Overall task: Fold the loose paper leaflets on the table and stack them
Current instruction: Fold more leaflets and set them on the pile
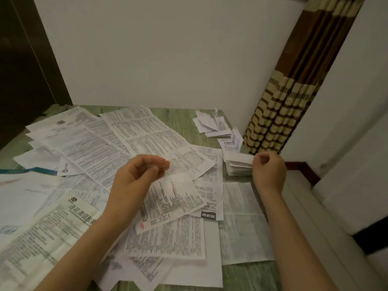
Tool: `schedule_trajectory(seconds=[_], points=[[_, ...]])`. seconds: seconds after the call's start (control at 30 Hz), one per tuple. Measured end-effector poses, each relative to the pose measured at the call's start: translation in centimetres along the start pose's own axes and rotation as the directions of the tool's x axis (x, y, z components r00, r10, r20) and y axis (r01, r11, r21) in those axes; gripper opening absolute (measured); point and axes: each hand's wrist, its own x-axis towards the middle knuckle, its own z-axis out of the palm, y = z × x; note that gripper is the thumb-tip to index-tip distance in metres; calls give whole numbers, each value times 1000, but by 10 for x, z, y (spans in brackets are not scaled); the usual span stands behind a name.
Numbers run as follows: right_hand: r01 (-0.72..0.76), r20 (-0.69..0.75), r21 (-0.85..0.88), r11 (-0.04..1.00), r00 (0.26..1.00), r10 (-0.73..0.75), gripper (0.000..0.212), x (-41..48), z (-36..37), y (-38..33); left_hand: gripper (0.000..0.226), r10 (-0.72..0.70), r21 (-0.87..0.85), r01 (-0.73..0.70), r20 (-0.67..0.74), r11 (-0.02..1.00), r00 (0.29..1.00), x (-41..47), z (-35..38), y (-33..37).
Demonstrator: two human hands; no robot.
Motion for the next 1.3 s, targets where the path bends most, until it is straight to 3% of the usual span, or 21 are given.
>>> schedule_trajectory(seconds=[0.13, 0.2, 0.3, 0.43, 0.67, 0.77, 0.93, 1.0, 1.07, 1.13, 1.2, 1.3], points=[[15, -15, 82, 997, 1000, -14, 13, -1, -7, -6, 14, 111, 524, -110, 31, 845, 993, -4, -2, -4], [20, -28, 107, 994, 999, -17, 12, -1, -10, -10, 31, 104, 697, -142, 97, 703, 990, -4, -4, -4], [32, -50, 117, 993, 998, -26, 12, -4, -13, -14, 72, -62, 850, -130, 187, 510, 980, -5, -3, -3], [50, -50, 124, 991, 998, -44, 13, -7, -12, -16, 89, -172, 903, -137, 223, 407, 959, -8, -2, -6], [73, -11, 135, 988, 997, -72, 9, -18, -10, -26, 76, -113, 864, -168, 249, 475, 962, -6, -2, -5], [136, 144, 236, 962, 974, -173, 6, -35, -10, -48, 65, -52, 822, -168, 233, 544, 971, -4, -5, -6], [-12, 508, 477, 879, 820, -264, 6, -72, -9, -81, 13, -37, 526, -16, 90, 850, 995, 0, -9, 2], [-124, 590, 501, 856, 773, -234, 27, -78, -8, -83, 4, -113, 296, 101, 25, 950, 993, 1, -11, 8], [-269, 688, 498, 825, 701, -187, 50, -79, -7, -85, 5, -215, 75, 215, -8, 974, 977, 1, -13, 11], [-394, 779, 475, 787, 605, -167, 59, -77, -9, -86, 11, -271, -47, 271, 4, 961, 963, 1, -12, 12], [-425, 820, 472, 773, 534, -207, 45, -77, -11, -86, 12, -293, -89, 293, 12, 952, 956, 0, -10, 12], [-394, 808, 498, 773, 534, -248, 25, -78, -12, -86, 11, -283, -67, 283, 10, 957, 959, 0, -9, 12]])
